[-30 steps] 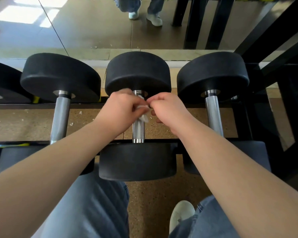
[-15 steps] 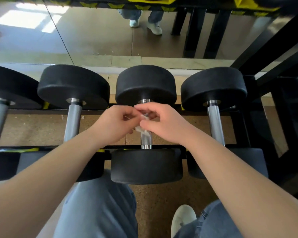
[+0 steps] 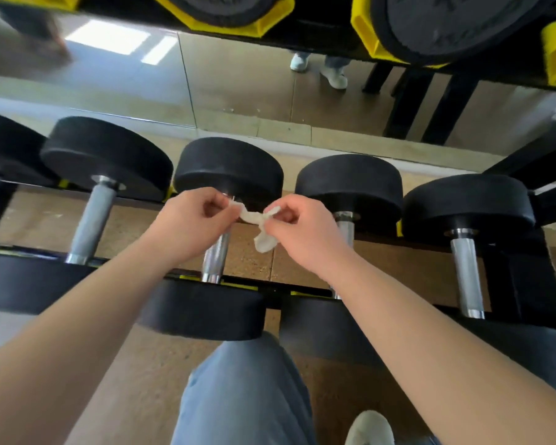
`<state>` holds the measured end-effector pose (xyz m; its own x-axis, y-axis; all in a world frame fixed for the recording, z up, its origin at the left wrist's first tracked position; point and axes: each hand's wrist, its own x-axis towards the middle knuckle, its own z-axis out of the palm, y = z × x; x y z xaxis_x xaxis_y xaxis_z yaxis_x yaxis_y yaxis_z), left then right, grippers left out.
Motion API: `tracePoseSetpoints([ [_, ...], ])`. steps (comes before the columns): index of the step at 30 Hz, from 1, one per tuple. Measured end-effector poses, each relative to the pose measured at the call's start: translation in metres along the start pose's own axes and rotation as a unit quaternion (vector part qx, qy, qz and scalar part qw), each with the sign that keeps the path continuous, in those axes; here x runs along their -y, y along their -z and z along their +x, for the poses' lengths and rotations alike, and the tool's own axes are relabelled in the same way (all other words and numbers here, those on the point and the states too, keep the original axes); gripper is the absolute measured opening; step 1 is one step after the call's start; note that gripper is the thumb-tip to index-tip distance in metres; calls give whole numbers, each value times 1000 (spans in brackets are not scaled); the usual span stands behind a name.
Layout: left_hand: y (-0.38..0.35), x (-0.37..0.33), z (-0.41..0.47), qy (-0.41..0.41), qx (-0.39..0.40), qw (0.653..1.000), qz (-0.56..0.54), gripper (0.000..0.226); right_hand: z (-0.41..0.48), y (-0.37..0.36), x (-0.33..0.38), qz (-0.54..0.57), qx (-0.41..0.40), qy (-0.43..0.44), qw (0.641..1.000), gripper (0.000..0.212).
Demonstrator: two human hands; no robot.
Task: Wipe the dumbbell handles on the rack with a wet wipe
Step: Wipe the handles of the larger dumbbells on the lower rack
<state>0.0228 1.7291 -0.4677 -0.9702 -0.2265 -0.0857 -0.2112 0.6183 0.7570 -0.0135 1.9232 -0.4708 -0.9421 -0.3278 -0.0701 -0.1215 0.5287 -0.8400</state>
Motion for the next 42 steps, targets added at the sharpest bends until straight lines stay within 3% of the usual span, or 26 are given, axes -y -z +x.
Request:
tracePoseSetpoints([
  [3,5,28,1,37,-41,998,23,3,14,-23,5,-68,4,-5,998,13],
  [6,-4,48,4,85,-7,996,-12,12,29,-47,2,-161,42,-10,986,12],
  [9,-8,53,8,101,19,994,-29,17,41,-64,0,-120,41,-33,991,11],
  [13,-8,49,8,101,38,994,-25,23,47,-72,7,-45,-43,-44,997,19],
  [16,-9,46,7,101,36,994,-16,28,34,-65,10,-49,26,-7,998,30],
  [18,-11,45,7,97,25,995,-4,29,22,-61,9,-116,96,52,987,33],
  [20,-11,44,5,93,17,996,5,28,20,-60,9,-174,90,114,974,30],
  [25,-7,40,0,103,28,994,-14,29,51,-51,11,-241,4,166,956,16],
  [30,-6,39,-4,72,-19,997,-34,44,38,-54,6,-283,120,225,925,21],
  [33,-6,39,-6,67,-21,997,-35,44,36,-54,4,-266,125,233,927,21],
  [38,-4,34,-8,75,-18,997,12,16,50,-49,-3,-168,70,154,971,13],
  [42,-4,38,-4,69,-22,997,33,12,48,-49,-2,-117,107,125,979,29],
])
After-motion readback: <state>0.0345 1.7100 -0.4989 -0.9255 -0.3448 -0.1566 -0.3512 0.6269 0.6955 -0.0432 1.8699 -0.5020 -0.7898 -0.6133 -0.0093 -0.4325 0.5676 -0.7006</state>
